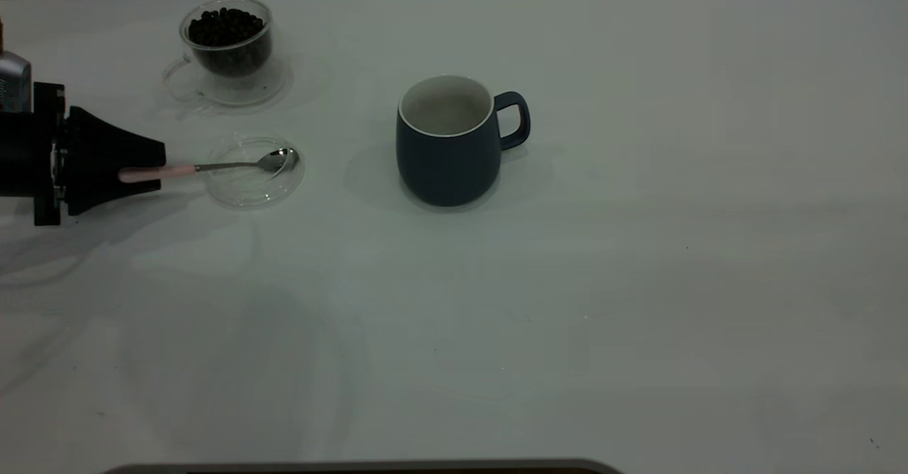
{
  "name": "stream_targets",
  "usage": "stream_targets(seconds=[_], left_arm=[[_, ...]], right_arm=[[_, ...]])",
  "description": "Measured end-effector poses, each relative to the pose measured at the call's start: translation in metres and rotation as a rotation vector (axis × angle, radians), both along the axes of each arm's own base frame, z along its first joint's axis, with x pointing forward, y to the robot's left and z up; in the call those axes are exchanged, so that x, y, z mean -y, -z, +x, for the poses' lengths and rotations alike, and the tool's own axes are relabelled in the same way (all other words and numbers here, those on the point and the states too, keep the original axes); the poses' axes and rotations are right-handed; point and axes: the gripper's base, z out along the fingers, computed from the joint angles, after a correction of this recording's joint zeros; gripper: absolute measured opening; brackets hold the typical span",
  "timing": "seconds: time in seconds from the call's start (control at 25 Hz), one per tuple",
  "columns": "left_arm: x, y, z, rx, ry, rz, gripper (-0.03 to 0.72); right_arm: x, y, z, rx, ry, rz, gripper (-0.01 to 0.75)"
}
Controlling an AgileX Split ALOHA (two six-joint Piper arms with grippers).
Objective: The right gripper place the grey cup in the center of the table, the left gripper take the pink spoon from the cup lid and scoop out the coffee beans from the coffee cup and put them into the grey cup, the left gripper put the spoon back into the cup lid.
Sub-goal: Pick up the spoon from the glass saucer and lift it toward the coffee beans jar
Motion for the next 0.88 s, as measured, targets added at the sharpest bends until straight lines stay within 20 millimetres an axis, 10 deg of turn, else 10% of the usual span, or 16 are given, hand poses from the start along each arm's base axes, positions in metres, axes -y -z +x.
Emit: stream_targets(seconds=[0.28,0.88], left_arm=[[-0.0001,-0.0001,0.0004,-0.001,-0.005,-0.002,0.145],[-0.0048,-0.002,-0.0032,-0.009,0.001,-0.031,0.126]], right_arm=[[0.0,0.0,0.0,0.0,0.0,0.0,0.588],[0.0,0.0,0.0,0.0,0.0,0.0,0.588]])
